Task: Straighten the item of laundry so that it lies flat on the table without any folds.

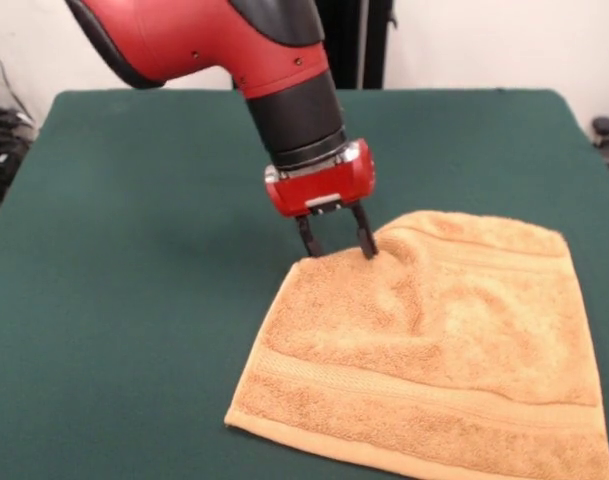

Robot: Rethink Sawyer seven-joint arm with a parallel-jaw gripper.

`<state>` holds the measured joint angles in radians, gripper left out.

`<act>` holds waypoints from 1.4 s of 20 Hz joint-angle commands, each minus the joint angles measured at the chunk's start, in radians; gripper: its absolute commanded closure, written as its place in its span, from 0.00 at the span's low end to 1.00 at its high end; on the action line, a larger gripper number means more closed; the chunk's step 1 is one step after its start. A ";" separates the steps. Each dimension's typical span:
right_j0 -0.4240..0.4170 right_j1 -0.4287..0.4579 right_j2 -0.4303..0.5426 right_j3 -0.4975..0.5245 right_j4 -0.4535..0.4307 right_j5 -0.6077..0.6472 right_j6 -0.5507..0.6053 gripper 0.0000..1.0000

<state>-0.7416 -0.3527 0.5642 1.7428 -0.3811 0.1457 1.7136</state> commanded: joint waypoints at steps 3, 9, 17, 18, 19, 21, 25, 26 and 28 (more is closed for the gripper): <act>-0.165 0.110 0.174 0.066 -0.079 -0.082 0.023 0.00; -0.170 0.118 0.183 0.056 -0.106 -0.080 0.040 0.00; -0.183 0.131 0.195 0.056 -0.113 -0.084 0.057 0.00; -0.183 0.131 0.196 0.055 -0.114 -0.084 0.059 0.00; -0.183 0.132 0.196 0.055 -0.115 -0.083 0.060 0.00; -0.184 0.133 0.197 0.055 -0.117 -0.085 0.061 0.00; -0.184 0.132 0.195 0.057 -0.117 -0.086 0.064 0.00; -0.183 0.131 0.195 0.057 -0.117 -0.087 0.066 0.00; -0.182 0.129 0.192 0.058 -0.115 -0.089 0.070 0.00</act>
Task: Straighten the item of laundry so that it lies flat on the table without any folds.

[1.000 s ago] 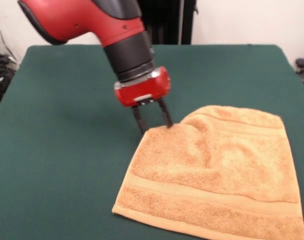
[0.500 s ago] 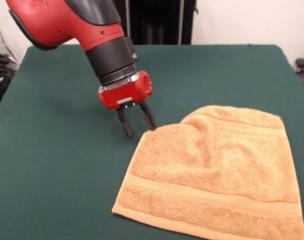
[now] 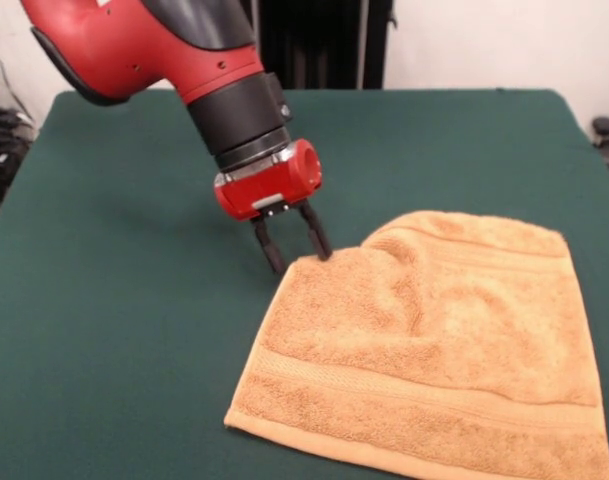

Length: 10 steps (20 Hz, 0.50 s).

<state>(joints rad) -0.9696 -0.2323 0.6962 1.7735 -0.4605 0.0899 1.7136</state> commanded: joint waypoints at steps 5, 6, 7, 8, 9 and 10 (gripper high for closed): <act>0.043 0.021 0.058 0.027 -0.034 -0.043 0.077 0.00; 0.041 0.024 0.059 0.026 -0.034 -0.044 0.077 0.00; 0.039 0.024 0.061 0.030 -0.033 -0.047 0.079 0.00; 0.038 0.024 0.062 0.031 -0.032 -0.048 0.080 0.00; 0.036 0.025 0.064 0.034 -0.029 -0.048 0.082 0.00; 0.035 0.025 0.065 0.035 -0.028 -0.048 0.083 0.00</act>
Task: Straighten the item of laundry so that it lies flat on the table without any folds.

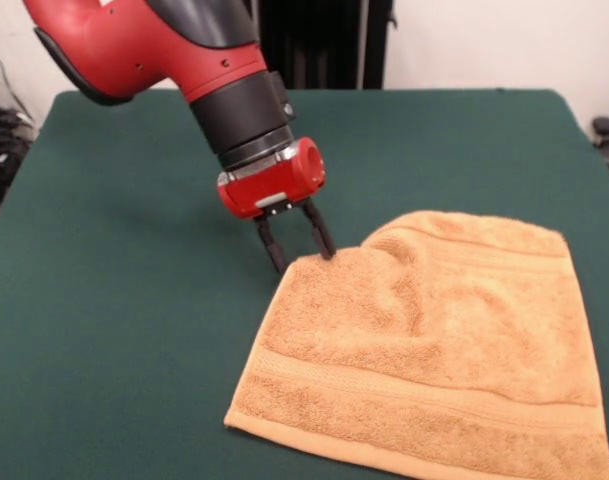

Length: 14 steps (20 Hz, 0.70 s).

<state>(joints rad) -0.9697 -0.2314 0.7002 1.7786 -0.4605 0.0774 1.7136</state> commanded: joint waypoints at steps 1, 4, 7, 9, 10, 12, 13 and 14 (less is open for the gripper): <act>0.034 0.025 0.061 0.032 -0.026 -0.038 0.086 0.00; 0.032 0.028 0.060 0.034 -0.024 -0.044 0.091 0.00; 0.031 0.026 0.054 0.038 -0.020 -0.061 0.105 0.00; 0.029 0.028 0.052 0.040 -0.014 -0.063 0.111 0.00; 0.028 0.029 0.052 0.041 -0.012 -0.064 0.114 0.00; 0.028 0.030 0.050 0.045 -0.008 -0.080 0.125 0.00; 0.026 0.032 0.051 0.046 -0.008 -0.087 0.128 0.00; 0.027 0.032 0.051 0.047 -0.008 -0.091 0.130 0.00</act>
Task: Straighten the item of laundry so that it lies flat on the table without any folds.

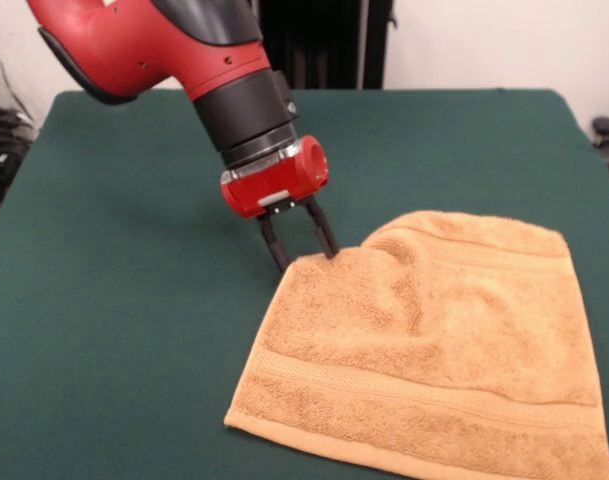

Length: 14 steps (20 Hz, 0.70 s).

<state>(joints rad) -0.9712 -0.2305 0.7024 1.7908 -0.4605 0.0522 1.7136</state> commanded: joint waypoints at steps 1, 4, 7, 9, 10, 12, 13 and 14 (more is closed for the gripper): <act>0.026 0.033 0.050 0.036 -0.005 -0.063 0.130 0.00; 0.022 0.038 0.052 0.037 -0.005 -0.073 0.132 0.00; 0.021 0.039 0.053 0.038 -0.009 -0.094 0.135 0.00; 0.024 0.034 0.050 0.042 -0.009 -0.105 0.138 0.00; 0.025 0.033 0.049 0.043 -0.007 -0.107 0.140 0.00; 0.028 0.030 0.046 0.044 -0.004 -0.110 0.141 0.00; 0.031 0.029 0.044 0.046 -0.002 -0.109 0.140 0.00; 0.033 0.027 0.043 0.049 -0.001 -0.107 0.139 0.00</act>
<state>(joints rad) -0.9770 -0.2082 0.7023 1.8106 -0.4601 -0.0215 1.7136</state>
